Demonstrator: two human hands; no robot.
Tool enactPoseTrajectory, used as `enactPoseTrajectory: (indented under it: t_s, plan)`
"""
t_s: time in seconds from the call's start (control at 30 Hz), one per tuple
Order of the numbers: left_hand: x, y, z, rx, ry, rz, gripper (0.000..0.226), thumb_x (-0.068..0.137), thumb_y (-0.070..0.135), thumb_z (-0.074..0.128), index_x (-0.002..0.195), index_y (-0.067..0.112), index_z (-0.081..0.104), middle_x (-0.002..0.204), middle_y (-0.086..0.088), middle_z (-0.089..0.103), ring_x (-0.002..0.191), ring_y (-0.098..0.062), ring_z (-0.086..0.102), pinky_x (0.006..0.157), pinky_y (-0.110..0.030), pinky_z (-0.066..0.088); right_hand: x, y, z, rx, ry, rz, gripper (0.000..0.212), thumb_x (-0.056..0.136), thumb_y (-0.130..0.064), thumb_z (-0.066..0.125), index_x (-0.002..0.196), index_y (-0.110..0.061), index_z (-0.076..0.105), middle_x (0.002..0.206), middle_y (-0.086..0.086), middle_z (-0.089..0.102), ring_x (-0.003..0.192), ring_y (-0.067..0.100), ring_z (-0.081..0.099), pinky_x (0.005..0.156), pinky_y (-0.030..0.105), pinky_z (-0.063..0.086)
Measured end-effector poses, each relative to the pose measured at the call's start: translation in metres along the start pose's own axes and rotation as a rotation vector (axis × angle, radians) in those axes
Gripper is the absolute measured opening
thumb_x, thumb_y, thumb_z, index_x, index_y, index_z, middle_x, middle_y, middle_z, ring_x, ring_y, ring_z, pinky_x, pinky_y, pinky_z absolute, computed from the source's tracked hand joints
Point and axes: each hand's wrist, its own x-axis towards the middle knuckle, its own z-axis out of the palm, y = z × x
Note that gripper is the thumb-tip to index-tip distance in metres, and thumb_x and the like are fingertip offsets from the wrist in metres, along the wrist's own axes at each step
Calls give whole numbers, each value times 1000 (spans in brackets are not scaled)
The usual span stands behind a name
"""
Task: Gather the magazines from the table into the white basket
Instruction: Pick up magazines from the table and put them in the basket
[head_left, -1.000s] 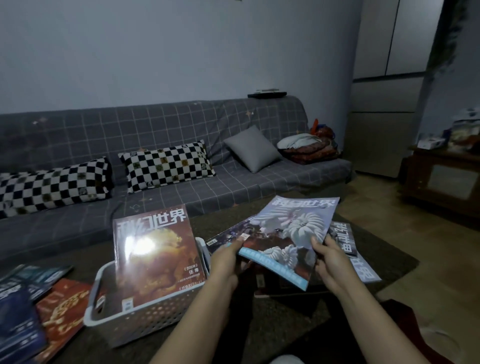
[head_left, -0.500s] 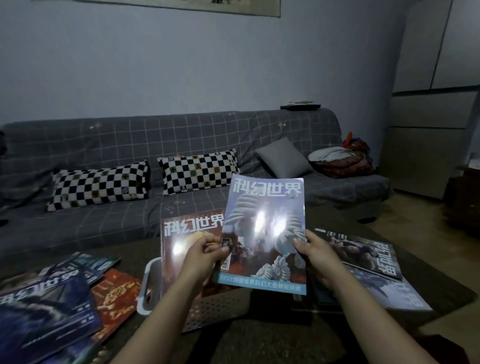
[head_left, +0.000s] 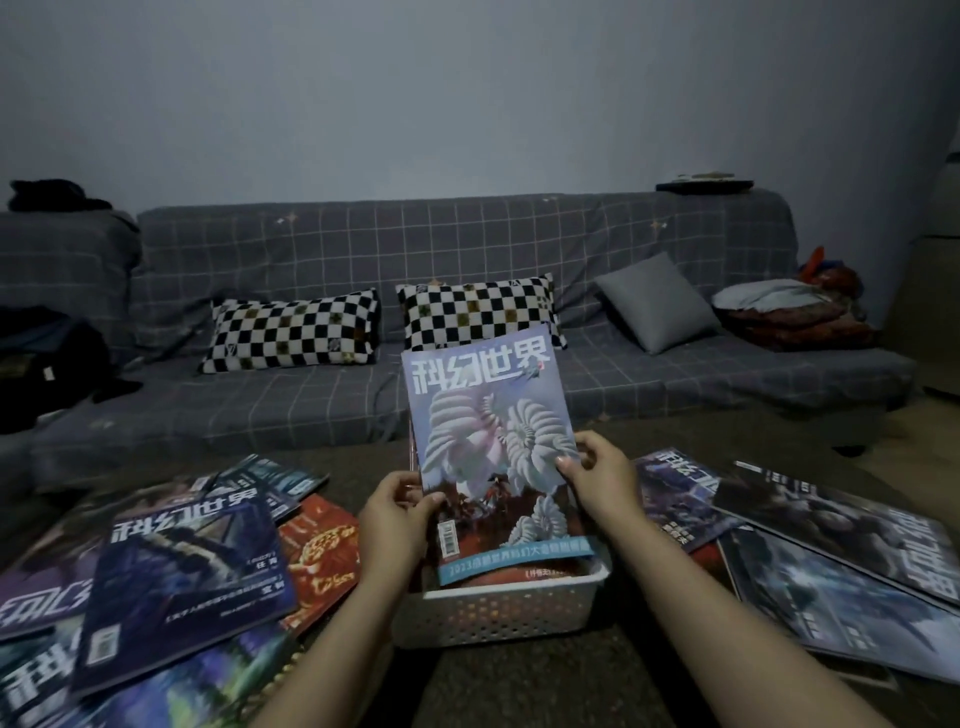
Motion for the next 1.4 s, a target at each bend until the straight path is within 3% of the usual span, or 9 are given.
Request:
enactPoseTrajectory:
  t_s: [0.17, 0.33, 0.47, 0.53, 0.63, 0.8, 0.93, 1.23, 1.4]
  plan:
    - [4, -15, -2, 206, 18, 34, 19, 75, 17, 77, 88, 22, 64, 72, 6, 64, 69, -15, 63, 64, -33, 52, -8, 13, 16, -170, 4, 49, 13, 81, -21, 68, 94, -21, 65, 81, -2, 64, 67, 11, 52, 49, 19, 32]
    - [5, -13, 0, 327, -8, 35, 26, 75, 19, 78, 72, 31, 55, 67, 11, 59, 63, -3, 55, 52, -22, 41, -15, 22, 19, -215, 42, 105, 22, 78, -23, 72, 99, -16, 68, 84, 5, 67, 74, 20, 56, 60, 27, 35]
    - [11, -11, -3, 314, -18, -3, 17, 76, 15, 76, 79, 22, 61, 74, 3, 65, 70, -13, 62, 68, -34, 54, -12, 18, 20, -244, 27, 67, 24, 78, -26, 72, 101, -18, 69, 83, 3, 67, 74, 19, 58, 56, 26, 34]
    - [14, -12, -7, 314, -21, -27, 16, 76, 15, 76, 83, 19, 62, 78, 1, 67, 74, -17, 64, 73, -40, 55, -11, 16, 22, -235, 25, 52, 23, 78, -26, 71, 100, -18, 68, 82, 2, 68, 74, 19, 59, 59, 28, 41]
    - [15, -16, -13, 395, -62, -41, 19, 72, 17, 79, 79, 17, 61, 79, -1, 67, 77, -19, 64, 76, -42, 54, -10, 17, 25, -378, -17, 85, 24, 78, -34, 71, 98, -23, 65, 90, 2, 67, 85, 22, 59, 68, 32, 46]
    - [13, -17, -16, 478, -112, -26, 23, 67, 22, 83, 74, 12, 64, 81, -5, 66, 80, -22, 63, 76, -41, 53, -13, 21, 27, -581, -4, 100, 35, 76, -45, 70, 104, -24, 65, 115, 1, 61, 111, 24, 45, 89, 35, 38]
    - [12, -20, -15, 510, -95, -13, 18, 66, 27, 84, 69, 16, 71, 79, -4, 69, 83, -22, 64, 80, -39, 53, -16, 23, 27, -473, 37, 145, 34, 72, -38, 76, 98, -19, 64, 108, 5, 64, 109, 25, 46, 88, 37, 43]
    - [10, -24, -13, 516, -75, -11, 18, 75, 33, 77, 76, 15, 78, 77, -4, 72, 87, -25, 66, 83, -42, 53, -17, 25, 25, -358, 29, 157, 37, 74, -33, 76, 106, -18, 66, 107, 5, 67, 105, 26, 54, 87, 40, 48]
    - [-3, -17, -10, 639, -3, 16, 36, 82, 47, 65, 101, 18, 75, 108, -8, 67, 105, -27, 56, 94, -38, 43, -26, 26, 17, -252, -11, 121, 39, 78, -35, 72, 113, -20, 67, 113, 9, 62, 105, 29, 55, 87, 41, 49]
